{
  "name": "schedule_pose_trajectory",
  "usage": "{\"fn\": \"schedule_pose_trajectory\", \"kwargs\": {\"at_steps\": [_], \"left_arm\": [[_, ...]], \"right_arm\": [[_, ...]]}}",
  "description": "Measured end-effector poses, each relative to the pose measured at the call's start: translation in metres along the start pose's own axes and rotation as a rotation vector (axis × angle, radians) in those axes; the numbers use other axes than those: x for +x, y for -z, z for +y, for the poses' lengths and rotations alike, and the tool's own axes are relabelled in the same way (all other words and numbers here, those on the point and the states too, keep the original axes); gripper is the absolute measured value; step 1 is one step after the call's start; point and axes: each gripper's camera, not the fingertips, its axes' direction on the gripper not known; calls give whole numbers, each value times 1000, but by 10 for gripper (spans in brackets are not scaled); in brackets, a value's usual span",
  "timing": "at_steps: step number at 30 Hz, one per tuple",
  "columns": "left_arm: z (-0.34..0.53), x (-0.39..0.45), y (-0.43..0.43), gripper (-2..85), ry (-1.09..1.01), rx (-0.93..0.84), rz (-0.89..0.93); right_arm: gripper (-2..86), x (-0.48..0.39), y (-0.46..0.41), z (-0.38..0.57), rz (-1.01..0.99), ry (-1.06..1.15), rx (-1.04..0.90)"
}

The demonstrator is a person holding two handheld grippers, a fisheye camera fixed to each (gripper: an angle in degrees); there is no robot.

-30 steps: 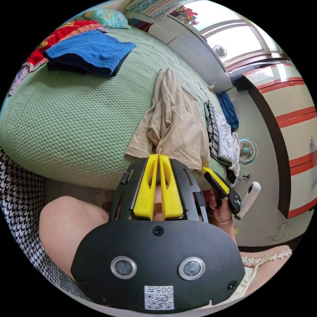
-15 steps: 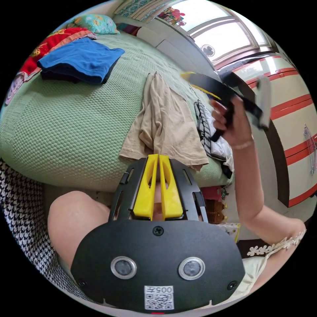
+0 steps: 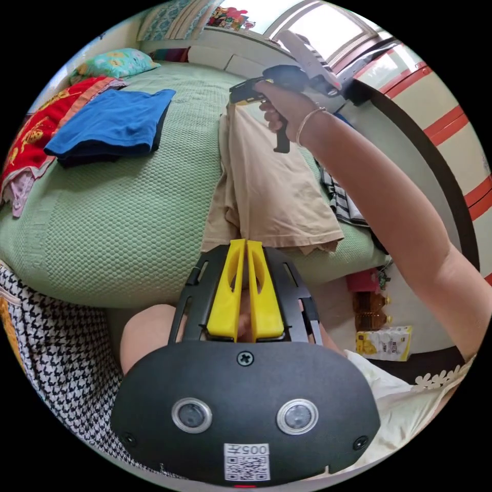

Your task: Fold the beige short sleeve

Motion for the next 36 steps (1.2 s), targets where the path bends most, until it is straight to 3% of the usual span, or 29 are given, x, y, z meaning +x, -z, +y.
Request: {"fn": "schedule_pose_trajectory", "kwargs": {"at_steps": [5, 9, 16, 23, 26, 28, 31, 33, 36], "left_arm": [[-5, 0, -8, -2, 32, -50, -3], [-6, 6, -4, -2, 53, -45, -2], [1, 15, -2, -6, 84, -88, -65], [-15, 58, 15, -7, -6, 66, 29], [-41, 77, -4, -6, -32, 83, -60], [-53, 78, -34, -6, -22, -12, -156], [-48, 71, -40, -5, 12, -15, -165], [-46, 72, -29, -5, 38, -27, -180], [-40, 82, -5, -6, 3, 60, -184]], "right_arm": [[-14, 1, -55, -8, -17, -20, -140], [-6, 5, -46, -20, -55, 59, -187], [67, 60, 66, 7, -346, 143, 72], [39, 62, 116, 168, -176, 67, 178], [2, 58, 117, 216, -20, -50, 233], [-6, 57, 108, 230, 21, -75, 194], [-10, 64, 77, 247, -54, -105, 2], [-11, 72, 86, 261, -107, -151, 61], [-11, 85, 97, 264, -159, -182, -7]]}}
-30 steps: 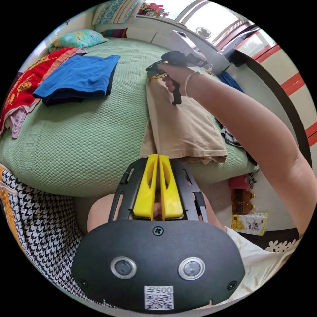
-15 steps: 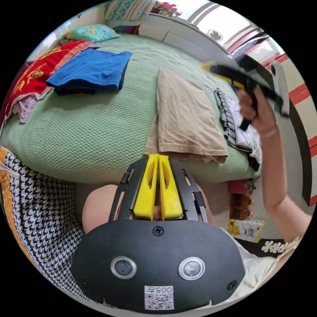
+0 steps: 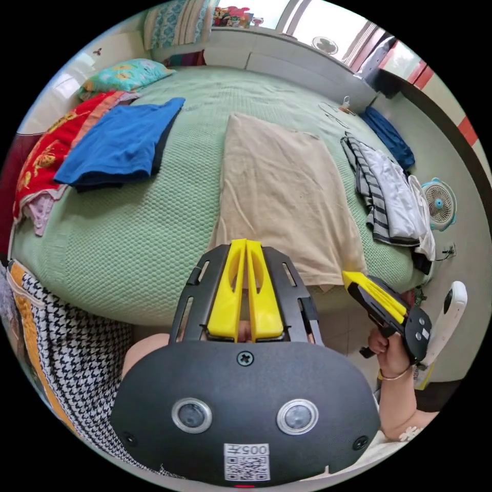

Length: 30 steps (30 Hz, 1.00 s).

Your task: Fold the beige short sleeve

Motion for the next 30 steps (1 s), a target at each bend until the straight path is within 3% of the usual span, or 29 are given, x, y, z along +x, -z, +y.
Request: {"fn": "schedule_pose_trajectory", "kwargs": {"at_steps": [3, 6, 11, 16, 19, 24, 30], "left_arm": [[1, 5, -3, -6, -43, 8, -26], [7, -4, -26, -6, -20, -82, -131], [18, -33, -15, -4, 49, -72, -45], [24, -62, 17, 22, 98, 94, 187], [25, -72, 13, 97, 88, 116, 230], [23, -89, -5, 201, 139, 59, 262], [6, -95, -9, 204, 112, 43, 207]], "right_arm": [[-11, 0, 25, -3, 19, 9, 174], [-11, 0, 4, -11, 198, 7, 98], [-10, 15, 7, 4, 173, 25, 87], [-1, 35, 44, -1, 77, 2, 220], [46, 51, 50, -32, 83, 42, 273], [110, 75, 25, -112, 113, 137, 203], [120, 91, -14, -190, 140, 170, 136]]}}
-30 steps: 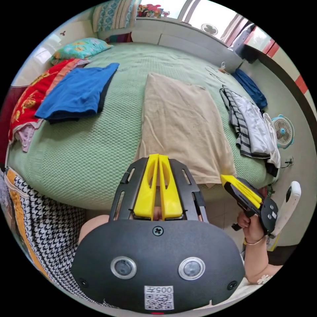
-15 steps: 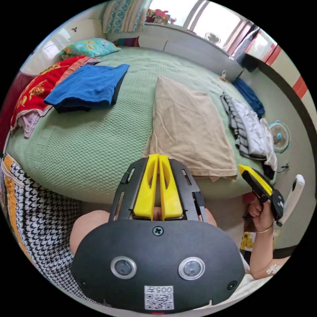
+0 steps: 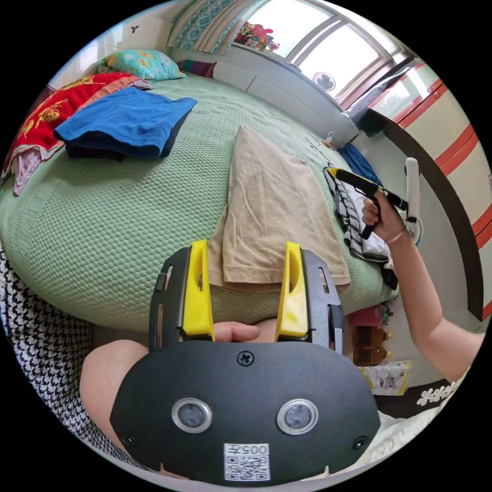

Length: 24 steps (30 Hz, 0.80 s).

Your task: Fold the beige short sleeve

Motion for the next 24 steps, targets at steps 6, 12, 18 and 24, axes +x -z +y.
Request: {"fn": "schedule_pose_trajectory", "kwargs": {"at_steps": [6, 12, 18, 24], "left_arm": [[-11, 1, -1, 140, -50, -41, -28], [-29, -11, -3, 97, -54, -100, 61], [-42, -21, 8, 70, -89, -105, 77], [-51, -25, 45, 57, -106, -64, 46]], "right_arm": [[129, 39, -35, -36, -104, -76, -62], [147, 42, -64, -49, -240, -4, -174], [65, 32, -73, -45, -293, 3, -187], [4, 23, -35, -46, -310, 48, -73]]}}
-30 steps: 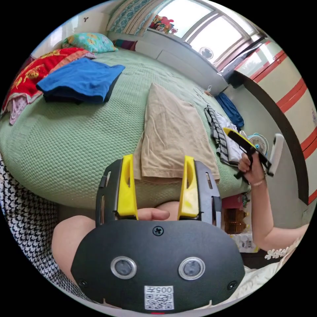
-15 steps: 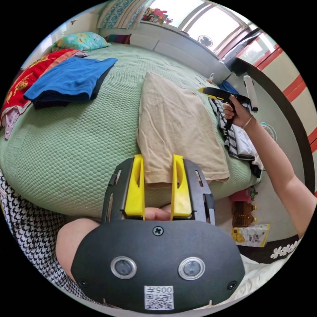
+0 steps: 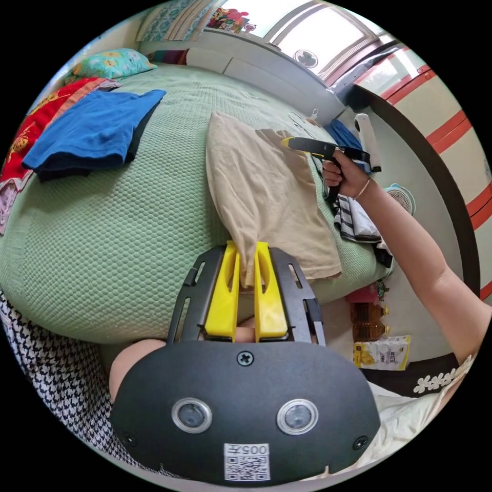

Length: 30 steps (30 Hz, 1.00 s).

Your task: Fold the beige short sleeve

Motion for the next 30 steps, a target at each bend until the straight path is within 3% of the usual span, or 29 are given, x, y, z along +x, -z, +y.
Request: {"fn": "schedule_pose_trajectory", "kwargs": {"at_steps": [8, 15, 20, 25, 30], "left_arm": [[3, -14, 65, 56, -28, 65, -55], [14, -43, 136, 56, -15, 135, -68], [-1, -71, 194, 55, -49, 155, -175], [-70, -139, 244, 50, -38, 133, -219], [-154, -227, 221, 46, 42, 61, -287]], "right_arm": [[-2, -73, 74, -6, 65, 181, 103], [-2, -132, 99, -19, 97, 245, 144], [-3, -187, 109, -55, 72, 324, 204], [-3, -223, 88, -113, 74, 344, 244], [2, -219, 14, -195, 6, 191, 167]]}}
